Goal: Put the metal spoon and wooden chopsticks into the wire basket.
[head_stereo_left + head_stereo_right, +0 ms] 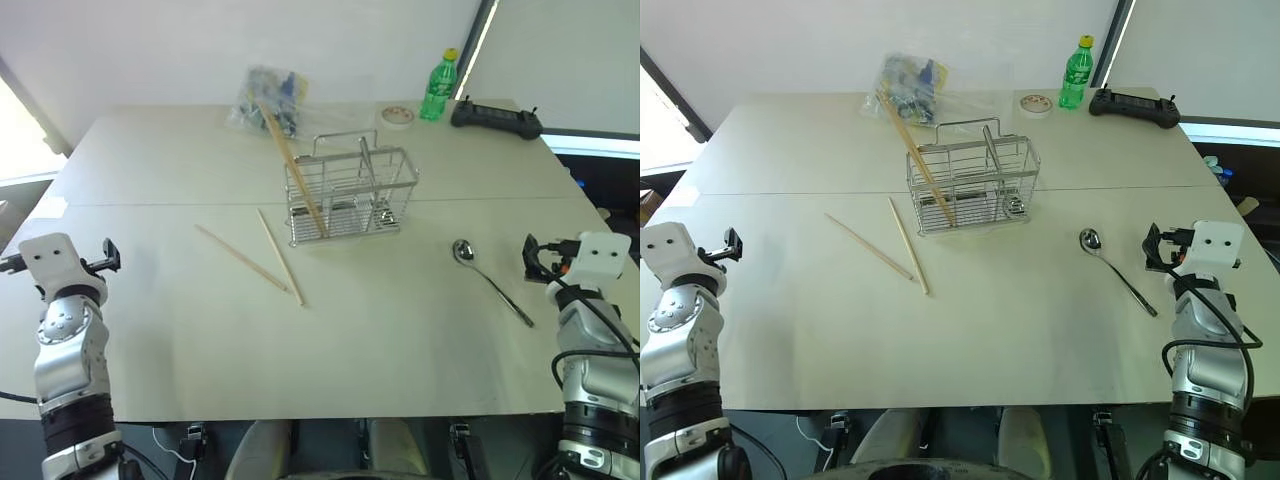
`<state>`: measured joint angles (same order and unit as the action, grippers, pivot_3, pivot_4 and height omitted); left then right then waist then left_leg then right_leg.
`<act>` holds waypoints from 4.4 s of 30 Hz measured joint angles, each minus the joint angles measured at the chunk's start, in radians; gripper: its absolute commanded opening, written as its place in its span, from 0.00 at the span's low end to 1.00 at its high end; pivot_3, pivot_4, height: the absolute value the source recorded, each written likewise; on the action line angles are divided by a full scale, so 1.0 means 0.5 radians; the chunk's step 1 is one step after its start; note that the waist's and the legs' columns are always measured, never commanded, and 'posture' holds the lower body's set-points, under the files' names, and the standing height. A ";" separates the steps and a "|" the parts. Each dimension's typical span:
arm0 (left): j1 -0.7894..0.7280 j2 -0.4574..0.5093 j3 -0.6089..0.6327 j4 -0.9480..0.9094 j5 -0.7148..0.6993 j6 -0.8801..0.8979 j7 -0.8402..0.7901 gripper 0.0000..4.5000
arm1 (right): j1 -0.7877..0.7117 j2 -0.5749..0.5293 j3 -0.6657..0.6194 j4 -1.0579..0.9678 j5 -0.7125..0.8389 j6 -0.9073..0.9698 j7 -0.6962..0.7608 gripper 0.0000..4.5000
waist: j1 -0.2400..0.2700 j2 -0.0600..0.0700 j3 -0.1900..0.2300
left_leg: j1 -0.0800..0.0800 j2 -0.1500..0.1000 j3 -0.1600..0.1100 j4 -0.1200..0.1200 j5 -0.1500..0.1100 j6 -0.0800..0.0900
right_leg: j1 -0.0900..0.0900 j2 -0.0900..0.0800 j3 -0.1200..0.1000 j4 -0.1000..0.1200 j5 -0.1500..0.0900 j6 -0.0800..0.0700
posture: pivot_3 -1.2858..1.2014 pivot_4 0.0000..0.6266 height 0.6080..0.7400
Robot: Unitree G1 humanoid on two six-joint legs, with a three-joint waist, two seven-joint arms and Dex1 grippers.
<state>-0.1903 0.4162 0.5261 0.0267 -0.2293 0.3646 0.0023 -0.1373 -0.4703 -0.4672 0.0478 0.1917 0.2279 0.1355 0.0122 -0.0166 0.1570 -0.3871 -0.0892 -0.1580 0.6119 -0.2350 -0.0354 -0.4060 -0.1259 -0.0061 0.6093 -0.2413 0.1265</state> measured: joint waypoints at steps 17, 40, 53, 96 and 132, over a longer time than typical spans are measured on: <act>0.028 1.030 -0.239 -0.992 -1.302 1.045 -1.621 1.00 | -0.139 -0.608 0.267 -0.292 0.260 0.936 0.680 1.00 | -0.019 0.008 0.007 | -0.004 0.002 0.014 -0.003 -0.001 0.002 | -0.002 -0.003 0.001 -0.011 -0.001 -0.003 | 0.52 0.24 0.80; -0.101 1.171 -0.482 -1.126 -1.487 1.086 -1.896 1.00 | -0.383 -0.880 0.703 0.412 0.232 0.830 1.565 1.00 | -0.005 0.007 0.011 | -0.006 0.003 0.030 -0.001 -0.008 0.014 | 0.000 -0.006 0.002 -0.024 0.003 -0.004 | 0.52 0.24 0.80; -0.159 1.169 -0.519 -1.122 -1.487 1.085 -1.886 1.00 | -0.774 -0.930 1.026 0.596 0.034 1.000 1.741 1.00 | -0.013 0.007 0.012 | -0.004 0.003 0.030 0.000 -0.008 0.014 | 0.001 -0.006 0.003 -0.023 0.004 -0.004 | 0.52 0.24 0.80; -0.202 1.145 -0.521 -1.130 -1.532 1.075 -1.790 1.00 | -0.823 -1.006 1.172 0.457 -0.097 1.319 1.800 0.01 | -0.007 -0.002 0.006 | -0.002 0.003 0.031 0.003 -0.008 0.013 | 0.004 -0.005 0.003 -0.021 0.008 -0.001 | 0.52 0.24 0.80; -0.675 1.053 -0.609 -0.771 -1.462 1.024 -1.773 1.00 | -1.481 0.408 0.573 0.160 0.341 0.515 0.448 0.01 | -0.059 0.001 0.009 | -0.002 0.021 0.035 0.001 -0.001 0.003 | -0.006 0.015 0.009 -0.019 0.030 0.001 | 0.52 0.24 0.80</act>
<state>-0.5276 0.9424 0.2214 -0.3587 -0.9604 0.8764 -0.8840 -0.8776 -0.2663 -0.1805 0.1280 0.3620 0.4854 0.3594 -0.0175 -0.0160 0.1616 -0.3882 -0.0787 -0.1405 0.6123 -0.2354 -0.0339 -0.4092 -0.1184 -0.0015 0.5998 -0.2263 0.1269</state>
